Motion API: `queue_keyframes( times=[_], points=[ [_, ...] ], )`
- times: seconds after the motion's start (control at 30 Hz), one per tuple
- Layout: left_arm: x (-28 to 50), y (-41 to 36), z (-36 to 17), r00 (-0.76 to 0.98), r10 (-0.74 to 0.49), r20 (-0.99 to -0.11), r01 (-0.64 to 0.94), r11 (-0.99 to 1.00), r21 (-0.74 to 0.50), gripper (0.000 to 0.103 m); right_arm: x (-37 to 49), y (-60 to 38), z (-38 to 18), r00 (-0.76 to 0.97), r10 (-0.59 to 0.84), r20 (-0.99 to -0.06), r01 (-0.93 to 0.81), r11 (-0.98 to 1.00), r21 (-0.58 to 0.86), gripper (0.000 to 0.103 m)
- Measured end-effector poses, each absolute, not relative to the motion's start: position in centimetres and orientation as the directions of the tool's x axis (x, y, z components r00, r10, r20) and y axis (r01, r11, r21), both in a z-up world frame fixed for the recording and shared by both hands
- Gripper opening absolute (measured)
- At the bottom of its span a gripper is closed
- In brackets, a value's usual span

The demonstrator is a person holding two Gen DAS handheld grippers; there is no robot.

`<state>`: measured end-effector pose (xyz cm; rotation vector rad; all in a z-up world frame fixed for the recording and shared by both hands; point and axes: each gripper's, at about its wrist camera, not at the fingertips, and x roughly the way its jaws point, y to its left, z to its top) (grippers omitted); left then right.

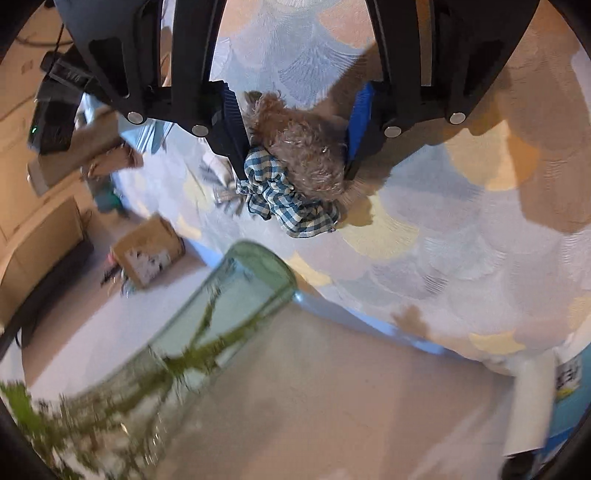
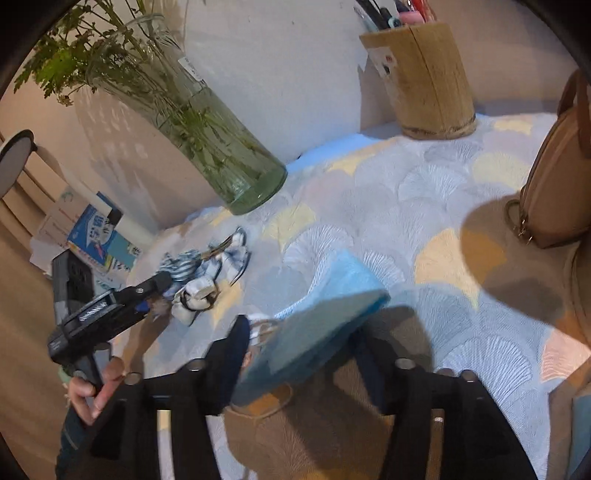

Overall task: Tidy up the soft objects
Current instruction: 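Grasp the brown plush with checked scrunchie in left gripper while right grasps blue cloth, then carry the brown plush and blue cloth over to the glass bowl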

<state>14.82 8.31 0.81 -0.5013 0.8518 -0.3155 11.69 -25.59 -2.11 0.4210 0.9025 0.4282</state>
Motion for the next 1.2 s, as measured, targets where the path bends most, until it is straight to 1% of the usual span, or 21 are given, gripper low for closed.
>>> queue_keyframes(
  times=[0.13,0.2,0.23,0.27,0.37,0.53,0.63,0.77,0.87,1.0,1.2],
  points=[
    [13.3,8.0,2.0,0.63,-0.459,-0.627,0.084,0.843,-0.532,0.046,12.2,-24.7,-1.7,0.562,0.471,-0.68,-0.148,0.866,0.477,0.059],
    [11.8,7.5,3.3,0.638,-0.461,-0.617,0.114,0.849,-0.516,0.046,12.2,-24.1,-1.5,0.578,0.422,-0.698,-0.138,0.894,0.426,0.038],
    [11.1,7.2,3.9,0.644,-0.458,-0.613,0.128,0.854,-0.505,0.046,12.2,-23.8,-1.5,0.571,0.42,-0.705,-0.149,0.898,0.414,0.02],
    [10.4,6.8,4.6,0.651,-0.456,-0.607,0.142,0.859,-0.492,0.046,12.1,-23.6,-1.5,0.565,0.432,-0.703,-0.164,0.894,0.417,0.018],
    [7.5,5.2,7.2,0.687,-0.421,-0.593,0.178,0.888,-0.425,0.046,10.1,-23.1,0.6,0.627,0.412,-0.661,-0.217,0.908,0.36,0.017],
    [2.2,1.9,10.4,0.763,-0.308,-0.568,0.136,0.936,-0.324,0.046,5.4,-22.0,5.8,0.715,0.358,-0.601,-0.274,0.934,0.23,0.017],
    [-1.1,-0.4,12.1,0.8,-0.24,-0.549,0.119,0.962,-0.247,0.046,2.5,-21.9,8.4,0.73,0.366,-0.577,-0.306,0.93,0.203,0.017],
    [-4.8,-2.5,14.4,0.826,-0.168,-0.538,0.072,0.978,-0.195,0.046,-1.0,-22.3,10.3,0.735,0.372,-0.567,-0.33,0.927,0.181,0.017],
    [-6.7,-4.3,15.4,0.823,-0.167,-0.543,0.073,0.979,-0.19,0.046,-3.5,-22.8,11.3,0.748,0.364,-0.555,-0.345,0.928,0.144,0.017],
    [-8.8,-7.6,16.3,0.827,-0.129,-0.548,0.076,0.99,-0.119,0.046,-5.9,-24.0,11.8,0.753,0.339,-0.564,-0.331,0.936,0.121,0.017],
    [-10.2,-12.2,16.5,0.805,-0.17,-0.569,0.153,0.985,-0.078,0.046,-8.5,-27.8,11.7,0.757,0.29,-0.585,-0.264,0.955,0.133,0.017]
  ],
)
